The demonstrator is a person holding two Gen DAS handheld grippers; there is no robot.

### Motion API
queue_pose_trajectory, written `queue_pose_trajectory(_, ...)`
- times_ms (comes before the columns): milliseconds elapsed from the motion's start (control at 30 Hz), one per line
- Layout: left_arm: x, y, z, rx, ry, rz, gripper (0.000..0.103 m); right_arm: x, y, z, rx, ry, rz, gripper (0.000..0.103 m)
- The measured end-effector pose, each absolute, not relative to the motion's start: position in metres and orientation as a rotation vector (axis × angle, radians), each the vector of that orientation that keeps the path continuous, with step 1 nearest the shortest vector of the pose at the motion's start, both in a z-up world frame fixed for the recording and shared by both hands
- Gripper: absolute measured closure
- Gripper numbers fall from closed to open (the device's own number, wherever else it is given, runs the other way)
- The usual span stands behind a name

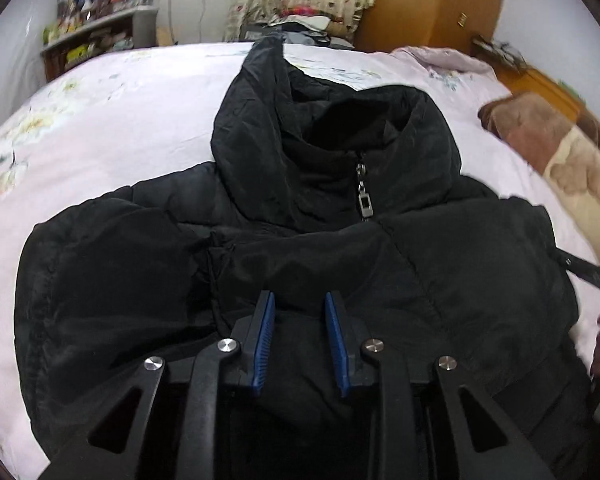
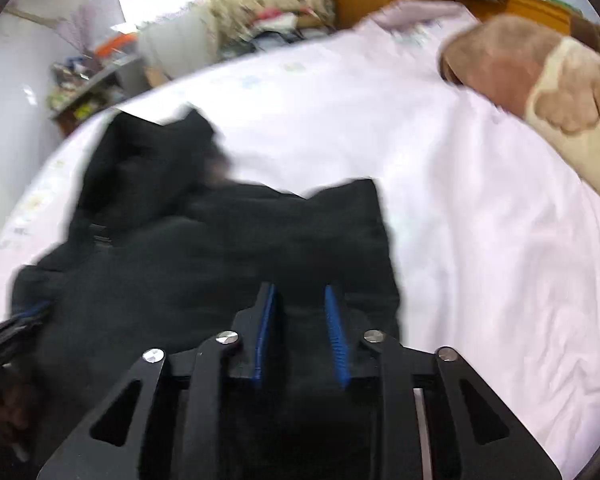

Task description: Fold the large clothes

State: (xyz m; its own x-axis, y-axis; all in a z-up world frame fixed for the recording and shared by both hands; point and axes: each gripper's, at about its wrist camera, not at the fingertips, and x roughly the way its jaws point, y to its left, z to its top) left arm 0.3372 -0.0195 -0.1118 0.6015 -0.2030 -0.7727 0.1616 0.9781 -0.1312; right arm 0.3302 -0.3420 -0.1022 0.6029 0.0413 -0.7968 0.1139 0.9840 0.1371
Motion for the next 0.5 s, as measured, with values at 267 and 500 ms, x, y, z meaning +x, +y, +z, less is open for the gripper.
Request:
queue_pose_trajectory(267,0.336,-0.018,-0.121,-0.057,0.899,-0.219,0.074,0.338,-0.355,-0.135,0.167,0.997,-0.077,0.077)
queue_pose_trajectory(500,0.311,-0.007,-0.071,-0.074,0.851,-0.270,0.074,0.299,-0.345,-0.077,0.191,0.895,-0.044,0.077)
